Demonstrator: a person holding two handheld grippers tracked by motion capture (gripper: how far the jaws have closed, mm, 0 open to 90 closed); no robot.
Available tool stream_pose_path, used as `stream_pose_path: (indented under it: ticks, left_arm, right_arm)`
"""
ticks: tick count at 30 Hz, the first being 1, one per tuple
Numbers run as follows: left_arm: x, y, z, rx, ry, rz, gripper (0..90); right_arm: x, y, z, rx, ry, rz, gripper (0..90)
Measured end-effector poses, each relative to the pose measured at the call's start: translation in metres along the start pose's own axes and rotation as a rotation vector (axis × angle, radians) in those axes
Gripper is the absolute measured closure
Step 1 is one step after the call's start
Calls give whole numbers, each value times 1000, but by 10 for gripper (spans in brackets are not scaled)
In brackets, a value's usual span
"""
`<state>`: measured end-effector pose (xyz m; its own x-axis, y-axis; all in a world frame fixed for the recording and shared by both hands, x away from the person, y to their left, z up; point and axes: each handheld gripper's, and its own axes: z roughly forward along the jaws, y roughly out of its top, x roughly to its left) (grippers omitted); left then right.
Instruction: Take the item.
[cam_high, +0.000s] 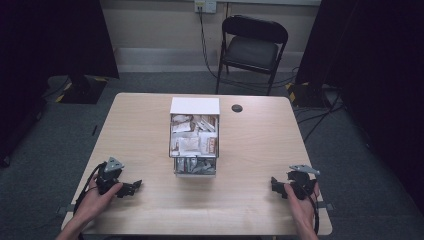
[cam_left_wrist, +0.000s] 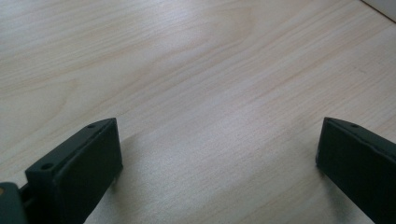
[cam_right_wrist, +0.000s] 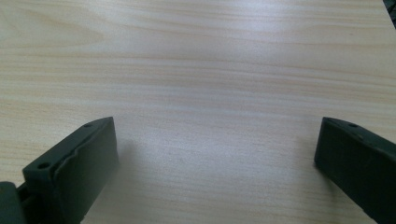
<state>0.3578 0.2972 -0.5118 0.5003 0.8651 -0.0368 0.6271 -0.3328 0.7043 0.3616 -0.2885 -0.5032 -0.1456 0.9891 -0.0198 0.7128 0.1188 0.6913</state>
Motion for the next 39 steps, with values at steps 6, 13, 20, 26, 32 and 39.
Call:
stream_pose_path:
  ticks: [6,13,20,26,32,39]
  left_arm:
    - [0,0,0,0,0,0,0]
    - [0,0,0,0,-1,0,0]
    - [0,0,0,0,0,0,0]
    - [0,0,0,0,1,0,0]
    - [0,0,0,0,-1,0,0]
    - [0,0,0,0,-1,0,0]
  right_arm:
    - [1,0,-1,11,-13,11,0]
    - [2,5,-5,1,39,9,143]
    - [1,8,-11,-6,97,12,169]
    - [2,10,-14,-26,120,-11,204]
    - [3,12,-16,-24,129,-18,224]
    - [12,16,-24,-63,159,-45,248]
